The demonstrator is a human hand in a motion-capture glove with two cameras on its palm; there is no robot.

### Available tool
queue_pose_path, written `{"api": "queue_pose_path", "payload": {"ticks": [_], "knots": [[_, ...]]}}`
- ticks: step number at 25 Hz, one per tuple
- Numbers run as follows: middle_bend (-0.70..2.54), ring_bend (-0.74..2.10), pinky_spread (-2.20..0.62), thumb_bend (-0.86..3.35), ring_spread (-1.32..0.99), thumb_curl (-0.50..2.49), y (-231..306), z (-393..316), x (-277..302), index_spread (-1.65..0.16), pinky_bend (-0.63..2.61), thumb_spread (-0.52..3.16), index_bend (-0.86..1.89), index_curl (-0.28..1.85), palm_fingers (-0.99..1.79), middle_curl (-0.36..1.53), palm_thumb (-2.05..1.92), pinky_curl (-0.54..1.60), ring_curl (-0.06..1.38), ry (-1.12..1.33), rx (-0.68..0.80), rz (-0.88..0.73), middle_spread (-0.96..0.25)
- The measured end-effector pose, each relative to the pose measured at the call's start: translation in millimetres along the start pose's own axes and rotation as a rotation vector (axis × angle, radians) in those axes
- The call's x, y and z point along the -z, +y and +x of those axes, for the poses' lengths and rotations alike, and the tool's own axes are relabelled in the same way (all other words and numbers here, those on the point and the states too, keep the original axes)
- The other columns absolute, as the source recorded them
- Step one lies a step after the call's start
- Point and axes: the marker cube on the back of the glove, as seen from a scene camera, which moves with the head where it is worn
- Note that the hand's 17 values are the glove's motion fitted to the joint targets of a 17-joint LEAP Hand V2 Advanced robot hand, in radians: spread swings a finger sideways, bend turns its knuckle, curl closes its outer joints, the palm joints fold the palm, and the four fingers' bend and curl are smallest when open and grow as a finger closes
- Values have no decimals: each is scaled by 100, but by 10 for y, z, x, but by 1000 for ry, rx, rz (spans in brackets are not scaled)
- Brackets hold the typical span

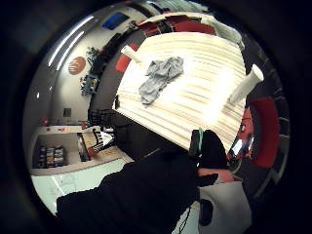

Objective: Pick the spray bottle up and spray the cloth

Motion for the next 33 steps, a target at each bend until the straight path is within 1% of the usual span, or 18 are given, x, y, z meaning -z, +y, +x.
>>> {"api": "queue_pose_path", "payload": {"ticks": [4,9,16,22,24,26,29,33], "knots": [[15,29,11,36,8,18,-127,-15,121,-24,54,52,17,9,34,6,61,18,10,15,12,45,0],[16,31,13,34,10,23,-189,-32,168,-29,58,70,16,14,31,10,65,24,14,29,28,63,1],[17,32,14,29,12,29,-161,-79,106,-33,60,85,16,19,29,14,68,28,18,16,28,47,1],[17,33,15,24,12,33,-126,-81,-20,-34,61,91,16,21,28,17,70,30,20,-74,8,32,1],[17,33,15,22,13,34,-119,-69,-61,-35,61,93,16,22,28,18,71,31,21,-152,-14,35,1],[17,33,15,21,13,35,-116,-64,-104,-35,62,94,15,22,28,19,71,32,22,-285,-45,53,1],[17,34,15,18,13,37,-119,-33,-182,-35,63,96,14,23,27,20,71,33,23,-536,-101,113,2],[17,35,15,15,13,38,-125,47,-317,-35,66,98,12,23,24,21,72,34,24,-899,-192,238,4]]}}
